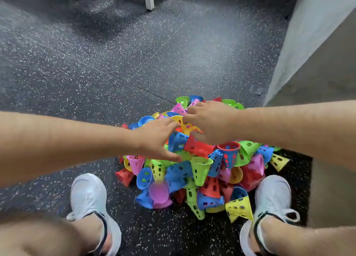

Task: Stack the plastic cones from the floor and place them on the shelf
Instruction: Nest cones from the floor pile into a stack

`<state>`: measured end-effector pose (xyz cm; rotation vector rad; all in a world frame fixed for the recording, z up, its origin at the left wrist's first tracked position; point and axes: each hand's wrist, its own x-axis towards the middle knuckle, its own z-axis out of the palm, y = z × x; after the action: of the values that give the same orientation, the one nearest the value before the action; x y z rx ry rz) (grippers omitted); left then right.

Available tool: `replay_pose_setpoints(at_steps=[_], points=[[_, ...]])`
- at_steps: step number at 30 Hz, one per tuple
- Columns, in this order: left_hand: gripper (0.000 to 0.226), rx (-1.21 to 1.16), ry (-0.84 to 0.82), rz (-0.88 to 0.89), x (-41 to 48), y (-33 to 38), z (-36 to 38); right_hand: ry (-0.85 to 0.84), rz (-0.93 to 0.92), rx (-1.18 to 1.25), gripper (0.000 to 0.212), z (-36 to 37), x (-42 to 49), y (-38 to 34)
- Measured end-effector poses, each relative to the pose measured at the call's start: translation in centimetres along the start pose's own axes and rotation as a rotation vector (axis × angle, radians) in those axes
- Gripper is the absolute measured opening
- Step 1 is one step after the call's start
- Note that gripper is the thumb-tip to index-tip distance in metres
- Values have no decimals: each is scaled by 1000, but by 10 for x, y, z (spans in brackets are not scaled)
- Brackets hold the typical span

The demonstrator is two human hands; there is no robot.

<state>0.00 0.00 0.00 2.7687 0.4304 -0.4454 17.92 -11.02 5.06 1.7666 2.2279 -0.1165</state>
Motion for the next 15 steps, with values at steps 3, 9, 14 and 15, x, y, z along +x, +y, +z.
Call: replay_pose_setpoints(at_steps=[3, 9, 14, 15], points=[[109, 32, -36, -20, 1, 8, 10, 24, 54, 69, 46, 8, -6, -8], [99, -12, -7, -85, -3, 5, 24, -1, 48, 140, 55, 17, -11, -20], [74, -82, -51, -137, -6, -4, 29, -53, 58, 107, 62, 34, -12, -14], [72, -89, -51, -131, -7, -4, 28, -71, 62, 116, 65, 37, -12, -13]])
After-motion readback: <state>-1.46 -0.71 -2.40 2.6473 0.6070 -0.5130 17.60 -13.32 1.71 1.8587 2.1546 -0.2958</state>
